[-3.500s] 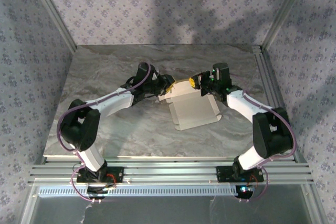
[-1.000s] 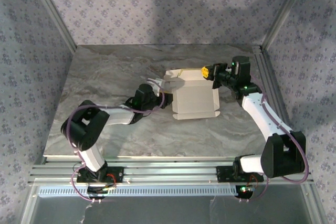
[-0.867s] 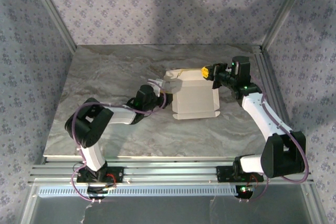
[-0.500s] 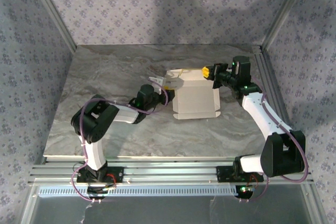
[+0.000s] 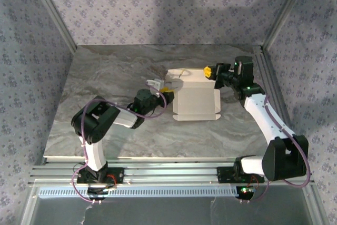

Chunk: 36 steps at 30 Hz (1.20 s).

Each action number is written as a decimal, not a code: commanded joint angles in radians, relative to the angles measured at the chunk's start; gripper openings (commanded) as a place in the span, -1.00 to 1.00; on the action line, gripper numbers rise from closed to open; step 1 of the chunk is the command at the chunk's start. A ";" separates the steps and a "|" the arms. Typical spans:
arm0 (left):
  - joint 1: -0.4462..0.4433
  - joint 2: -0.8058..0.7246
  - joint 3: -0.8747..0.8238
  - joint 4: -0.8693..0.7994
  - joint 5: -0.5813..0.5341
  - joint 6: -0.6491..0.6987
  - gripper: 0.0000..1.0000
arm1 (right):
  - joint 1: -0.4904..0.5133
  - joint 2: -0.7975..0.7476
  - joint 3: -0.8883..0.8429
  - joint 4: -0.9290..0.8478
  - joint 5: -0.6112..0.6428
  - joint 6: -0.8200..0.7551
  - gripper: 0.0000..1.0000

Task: Fold the paper box

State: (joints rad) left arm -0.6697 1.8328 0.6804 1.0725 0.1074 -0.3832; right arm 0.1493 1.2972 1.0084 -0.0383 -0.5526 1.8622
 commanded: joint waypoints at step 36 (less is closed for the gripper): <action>0.029 -0.114 -0.111 0.336 0.157 0.194 0.03 | 0.037 -0.191 0.154 -0.240 0.062 -0.024 -1.00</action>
State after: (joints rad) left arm -0.6548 1.7412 0.5758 1.2503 0.1974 -0.1989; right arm 0.1841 1.1240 1.1351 -0.2256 -0.5083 1.8256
